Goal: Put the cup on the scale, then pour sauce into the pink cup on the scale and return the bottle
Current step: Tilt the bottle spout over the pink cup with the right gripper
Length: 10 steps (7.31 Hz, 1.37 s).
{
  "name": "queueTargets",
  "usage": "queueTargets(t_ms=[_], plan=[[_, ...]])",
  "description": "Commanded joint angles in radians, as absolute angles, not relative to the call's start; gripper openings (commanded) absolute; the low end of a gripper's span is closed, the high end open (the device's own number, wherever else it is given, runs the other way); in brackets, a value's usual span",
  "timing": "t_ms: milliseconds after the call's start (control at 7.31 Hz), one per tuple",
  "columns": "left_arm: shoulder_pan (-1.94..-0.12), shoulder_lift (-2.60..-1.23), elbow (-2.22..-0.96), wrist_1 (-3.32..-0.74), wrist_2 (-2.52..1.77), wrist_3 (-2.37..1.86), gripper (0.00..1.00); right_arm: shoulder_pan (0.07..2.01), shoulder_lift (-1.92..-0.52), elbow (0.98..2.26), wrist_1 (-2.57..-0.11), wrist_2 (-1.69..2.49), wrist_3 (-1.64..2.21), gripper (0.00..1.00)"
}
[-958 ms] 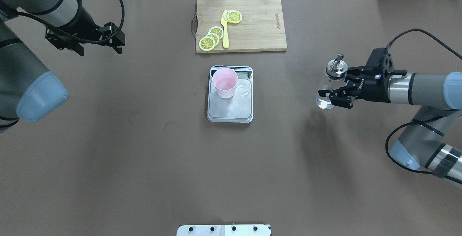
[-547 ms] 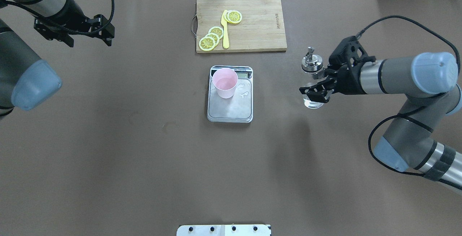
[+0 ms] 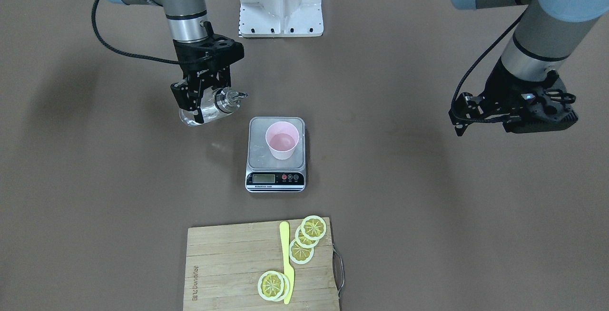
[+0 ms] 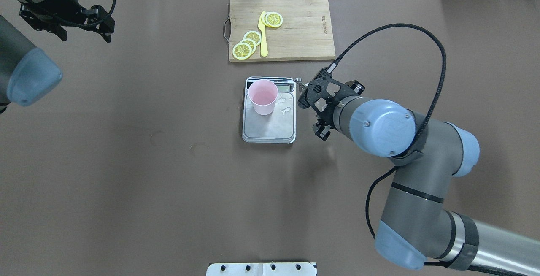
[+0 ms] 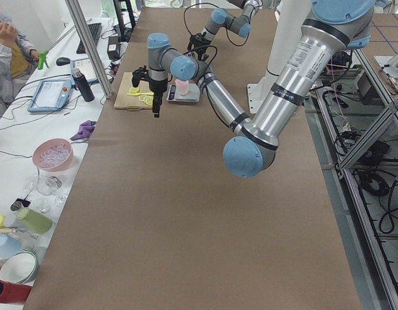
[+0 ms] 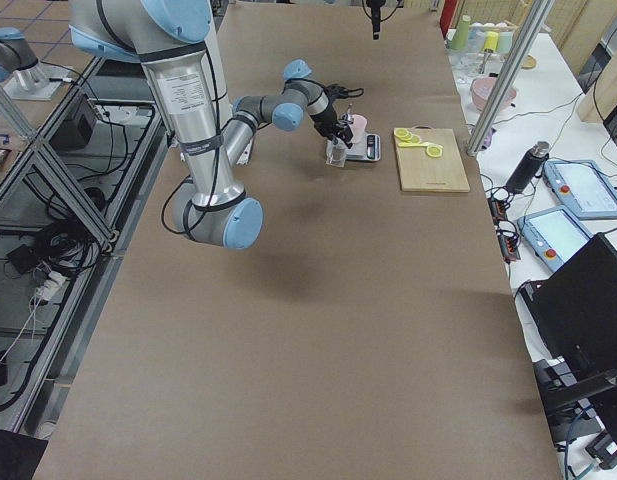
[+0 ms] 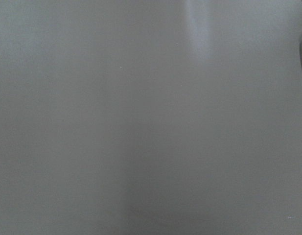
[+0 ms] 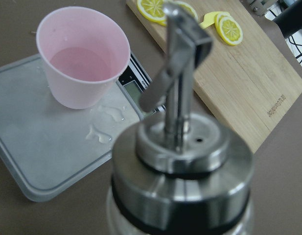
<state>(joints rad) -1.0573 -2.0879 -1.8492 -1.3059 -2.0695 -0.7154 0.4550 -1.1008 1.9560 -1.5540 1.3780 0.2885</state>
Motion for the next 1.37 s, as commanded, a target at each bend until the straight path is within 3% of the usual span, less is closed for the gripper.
queueTargets(t_ms=[0, 684, 1231], plan=[[-1.069, -2.088, -1.833, -1.307, -2.083, -0.687, 0.98, 0.448, -1.022, 1.913, -1.73, 1.344, 0.279, 0.0], [-1.164, -2.014, -1.83, -1.31, -2.086, -0.418, 0.98, 0.485, -0.764, 1.668, -1.942, 1.348, 0.262, 0.0], [-1.255, -1.944, -1.801, -1.312, -2.135, -0.178, 0.98, 0.482, -0.739, 1.657, -2.055, 1.318, 0.114, 0.0]])
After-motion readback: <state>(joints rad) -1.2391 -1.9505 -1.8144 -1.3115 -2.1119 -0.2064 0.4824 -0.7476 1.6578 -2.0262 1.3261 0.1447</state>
